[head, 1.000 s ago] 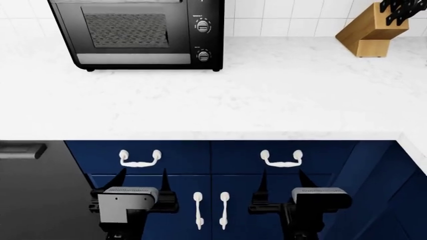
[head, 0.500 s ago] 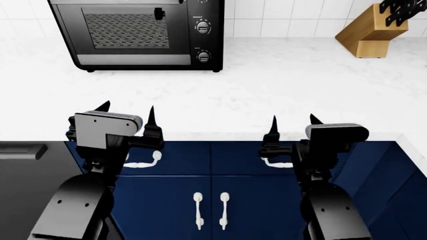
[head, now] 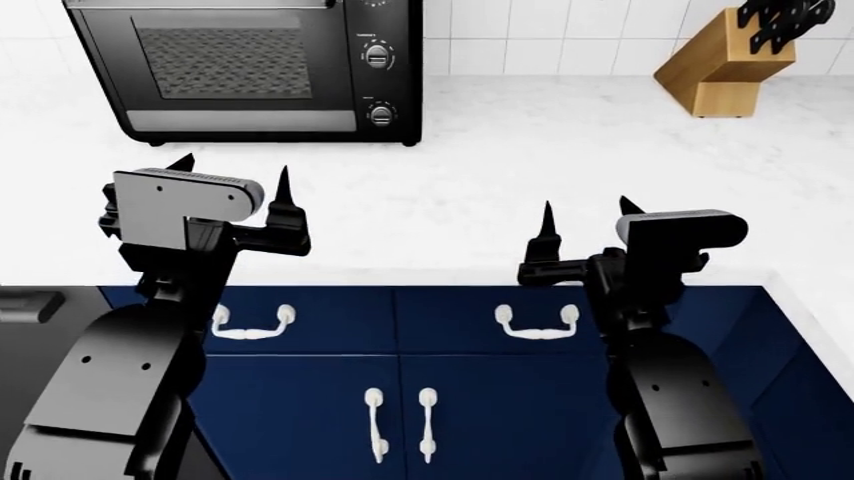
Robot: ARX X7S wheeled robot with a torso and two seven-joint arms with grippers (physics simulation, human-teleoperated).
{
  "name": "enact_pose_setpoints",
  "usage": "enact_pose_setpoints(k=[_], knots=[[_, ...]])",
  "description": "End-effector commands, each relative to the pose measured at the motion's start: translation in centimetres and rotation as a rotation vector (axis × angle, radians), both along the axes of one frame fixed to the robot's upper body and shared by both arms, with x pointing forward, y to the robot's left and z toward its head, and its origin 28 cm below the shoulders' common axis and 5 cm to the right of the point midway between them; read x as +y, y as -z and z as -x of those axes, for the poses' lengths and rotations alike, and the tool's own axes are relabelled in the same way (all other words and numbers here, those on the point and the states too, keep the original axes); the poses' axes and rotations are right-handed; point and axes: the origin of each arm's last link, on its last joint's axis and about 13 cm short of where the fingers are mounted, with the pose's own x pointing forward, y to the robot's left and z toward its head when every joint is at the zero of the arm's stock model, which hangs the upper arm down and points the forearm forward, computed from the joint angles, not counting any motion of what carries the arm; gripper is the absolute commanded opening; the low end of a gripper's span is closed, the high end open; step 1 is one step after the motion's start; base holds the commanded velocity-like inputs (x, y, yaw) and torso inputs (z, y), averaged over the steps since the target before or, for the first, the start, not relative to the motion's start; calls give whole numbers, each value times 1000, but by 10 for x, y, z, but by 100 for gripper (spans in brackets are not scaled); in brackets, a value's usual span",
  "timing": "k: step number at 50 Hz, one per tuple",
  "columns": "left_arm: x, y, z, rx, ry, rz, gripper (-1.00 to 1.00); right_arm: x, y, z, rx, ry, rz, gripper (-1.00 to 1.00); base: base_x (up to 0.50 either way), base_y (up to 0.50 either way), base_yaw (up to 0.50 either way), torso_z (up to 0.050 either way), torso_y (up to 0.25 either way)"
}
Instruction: Open the toaster oven door.
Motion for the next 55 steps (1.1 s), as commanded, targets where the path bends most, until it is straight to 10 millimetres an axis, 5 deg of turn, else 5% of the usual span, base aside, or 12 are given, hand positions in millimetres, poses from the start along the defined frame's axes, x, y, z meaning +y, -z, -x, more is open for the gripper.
enact_pose_setpoints(k=[1, 40, 51, 55], knots=[[1, -1, 1, 0, 0, 12, 100, 3, -4, 0, -3, -15, 9, 100, 297, 0, 0, 0, 0], [1, 6, 5, 17, 5, 7, 100, 4, -2, 2, 4, -13, 8, 100, 295, 0, 0, 0, 0], [10, 5, 14, 9, 1, -140, 100, 4, -2, 3, 1, -14, 4, 100, 0, 0, 0, 0, 0], [29, -11, 21, -3, -33, -366, 100, 5, -1, 3, 5, -18, -1, 100, 0, 0, 0, 0, 0]])
